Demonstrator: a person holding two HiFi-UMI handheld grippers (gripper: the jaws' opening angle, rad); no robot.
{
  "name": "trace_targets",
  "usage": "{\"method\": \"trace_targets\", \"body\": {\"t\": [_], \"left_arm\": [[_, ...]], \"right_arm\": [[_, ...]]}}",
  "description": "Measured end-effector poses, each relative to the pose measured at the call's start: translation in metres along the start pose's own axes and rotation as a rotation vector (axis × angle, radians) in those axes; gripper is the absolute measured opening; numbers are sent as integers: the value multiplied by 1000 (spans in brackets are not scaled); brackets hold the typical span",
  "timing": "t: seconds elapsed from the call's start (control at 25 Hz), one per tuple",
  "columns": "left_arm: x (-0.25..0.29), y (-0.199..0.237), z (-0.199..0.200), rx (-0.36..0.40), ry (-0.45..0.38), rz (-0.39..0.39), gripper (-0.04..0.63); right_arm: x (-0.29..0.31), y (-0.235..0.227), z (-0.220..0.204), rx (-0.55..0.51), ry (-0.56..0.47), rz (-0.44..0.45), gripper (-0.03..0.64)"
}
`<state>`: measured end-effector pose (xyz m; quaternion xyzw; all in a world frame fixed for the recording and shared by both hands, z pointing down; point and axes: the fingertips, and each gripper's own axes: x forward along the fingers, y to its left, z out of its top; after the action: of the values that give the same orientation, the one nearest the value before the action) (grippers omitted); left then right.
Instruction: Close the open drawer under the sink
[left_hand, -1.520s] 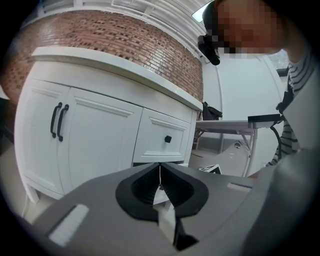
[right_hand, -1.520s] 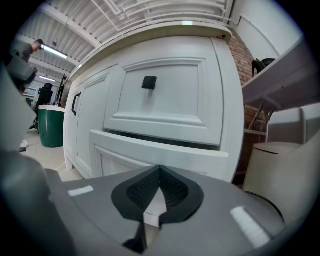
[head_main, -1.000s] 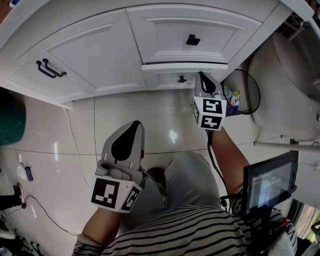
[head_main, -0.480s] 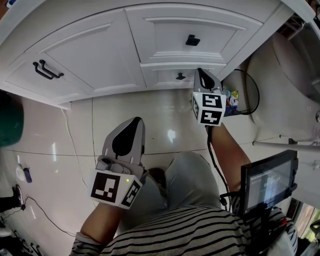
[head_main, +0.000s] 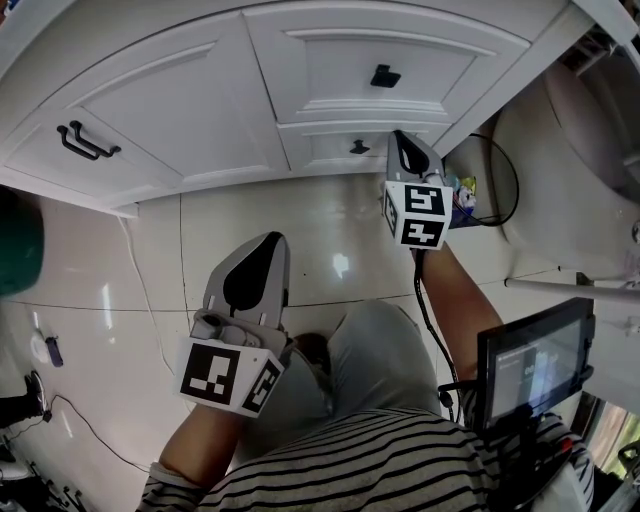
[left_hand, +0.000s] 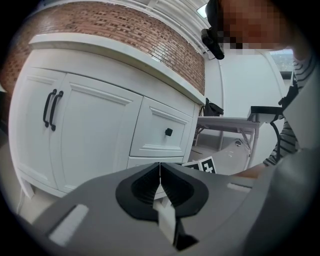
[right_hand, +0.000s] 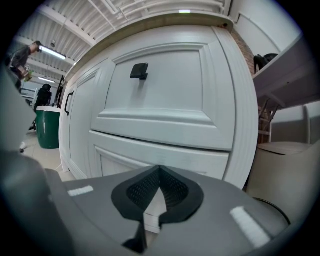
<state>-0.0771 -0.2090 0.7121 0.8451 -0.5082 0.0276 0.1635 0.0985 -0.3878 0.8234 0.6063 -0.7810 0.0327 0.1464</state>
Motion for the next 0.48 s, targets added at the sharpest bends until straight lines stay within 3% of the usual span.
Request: {"method": "trace_targets", "body": {"t": [0.48], "left_arm": [[-5,9,5,-64,0,6,23]], "right_arm": [[-16,-3,17,-11,14,-1,0]]}}
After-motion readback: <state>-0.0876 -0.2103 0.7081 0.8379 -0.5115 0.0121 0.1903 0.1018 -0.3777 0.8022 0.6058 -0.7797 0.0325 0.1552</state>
